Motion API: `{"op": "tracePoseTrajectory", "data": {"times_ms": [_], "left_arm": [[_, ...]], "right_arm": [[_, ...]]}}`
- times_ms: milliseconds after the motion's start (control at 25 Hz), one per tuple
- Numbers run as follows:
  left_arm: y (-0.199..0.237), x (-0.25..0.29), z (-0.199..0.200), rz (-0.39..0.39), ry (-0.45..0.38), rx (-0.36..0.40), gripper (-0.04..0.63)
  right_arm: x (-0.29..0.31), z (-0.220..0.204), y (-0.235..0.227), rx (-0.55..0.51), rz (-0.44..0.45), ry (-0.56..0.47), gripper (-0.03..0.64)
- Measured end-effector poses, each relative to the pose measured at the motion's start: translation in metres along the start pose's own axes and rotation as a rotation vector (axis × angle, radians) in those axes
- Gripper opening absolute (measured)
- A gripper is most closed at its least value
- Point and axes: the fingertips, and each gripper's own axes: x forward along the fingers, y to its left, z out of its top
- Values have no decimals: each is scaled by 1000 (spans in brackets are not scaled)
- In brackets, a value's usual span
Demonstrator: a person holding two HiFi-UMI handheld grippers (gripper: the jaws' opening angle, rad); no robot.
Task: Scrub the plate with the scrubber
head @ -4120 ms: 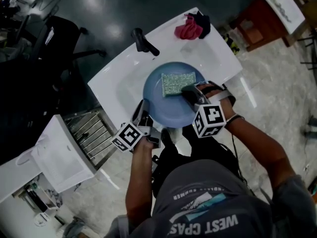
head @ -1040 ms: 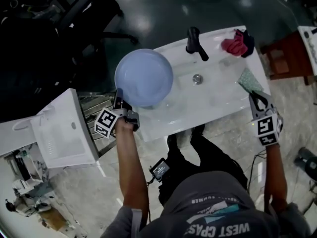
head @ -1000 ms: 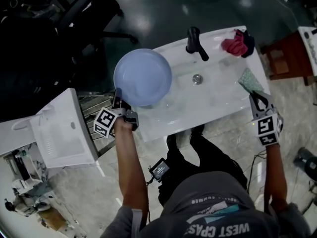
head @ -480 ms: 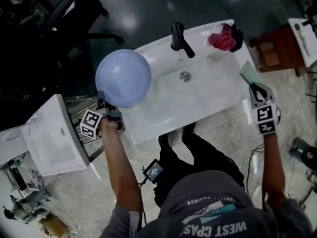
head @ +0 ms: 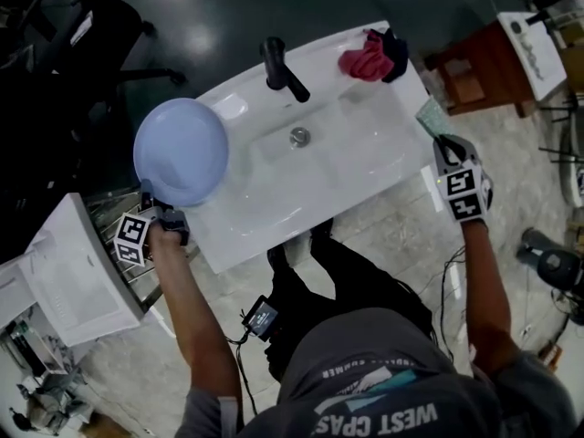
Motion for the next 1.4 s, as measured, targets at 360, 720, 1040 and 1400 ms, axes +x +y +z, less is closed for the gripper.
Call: {"op": "tracePoseTrajectory", "data": {"times_ms": [360, 720, 1040, 1400], "left_arm": [[-2, 8, -5, 0, 10, 20, 100], [-9, 5, -8, -21, 21, 8, 179], [-31, -19, -4, -50, 38, 92, 228], [-68, -77, 22, -119, 27, 223, 229]], "right_arm": [[39, -38, -2, 22, -21, 80, 57], [59, -61, 5, -17, -19, 127, 90], [59, -63, 7, -26, 13, 114, 152], [12, -40, 3, 5, -55, -5, 187]]}}
